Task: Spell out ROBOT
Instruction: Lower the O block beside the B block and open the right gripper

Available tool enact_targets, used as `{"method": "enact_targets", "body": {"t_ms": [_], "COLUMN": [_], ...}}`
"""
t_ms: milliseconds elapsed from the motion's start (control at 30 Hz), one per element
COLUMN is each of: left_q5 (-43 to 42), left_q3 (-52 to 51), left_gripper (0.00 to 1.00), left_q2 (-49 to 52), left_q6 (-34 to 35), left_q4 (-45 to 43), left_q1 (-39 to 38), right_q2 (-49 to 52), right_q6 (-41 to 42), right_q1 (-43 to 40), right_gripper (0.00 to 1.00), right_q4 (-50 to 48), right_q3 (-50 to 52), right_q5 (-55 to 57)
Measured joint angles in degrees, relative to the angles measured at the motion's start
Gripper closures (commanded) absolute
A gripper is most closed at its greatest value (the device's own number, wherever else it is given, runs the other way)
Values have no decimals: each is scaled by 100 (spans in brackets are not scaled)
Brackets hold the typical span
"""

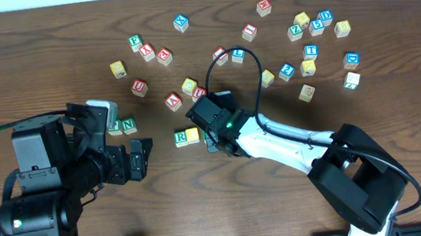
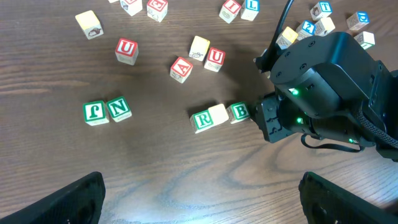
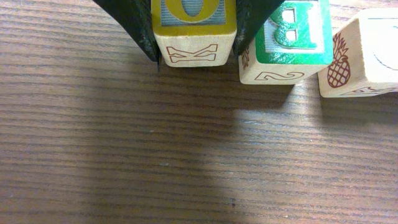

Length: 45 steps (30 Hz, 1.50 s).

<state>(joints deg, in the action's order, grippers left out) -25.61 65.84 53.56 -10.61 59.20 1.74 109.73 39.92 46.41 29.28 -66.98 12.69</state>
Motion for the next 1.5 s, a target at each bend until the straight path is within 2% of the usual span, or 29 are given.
{"method": "enact_targets", "body": {"t_ms": [100, 233, 633, 800, 1167, 1400, 1500], "left_q5": [0, 0, 0, 0, 0, 0, 0], "left_q3": [0, 0, 0, 0, 0, 0, 0], "left_gripper": [2, 2, 2, 2, 2, 2, 2], "left_q2": [0, 0, 0, 0, 0, 0, 0], "left_q6": [0, 0, 0, 0, 0, 0, 0], "left_q4": [0, 0, 0, 0, -2, 0, 0], "left_q1": [0, 0, 0, 0, 0, 0, 0], "right_q2": [0, 0, 0, 0, 0, -131, -417], "right_q6": [0, 11, 20, 22, -4, -57, -83], "right_q1": [0, 0, 0, 0, 0, 0, 0], "right_gripper": [82, 71, 66, 61, 64, 59, 54], "right_q4": [0, 0, 0, -20, -22, 498, 627], "right_q3": [0, 0, 7, 15, -7, -546, -787], "right_q5": [22, 26, 96, 111, 212, 584, 881]}}
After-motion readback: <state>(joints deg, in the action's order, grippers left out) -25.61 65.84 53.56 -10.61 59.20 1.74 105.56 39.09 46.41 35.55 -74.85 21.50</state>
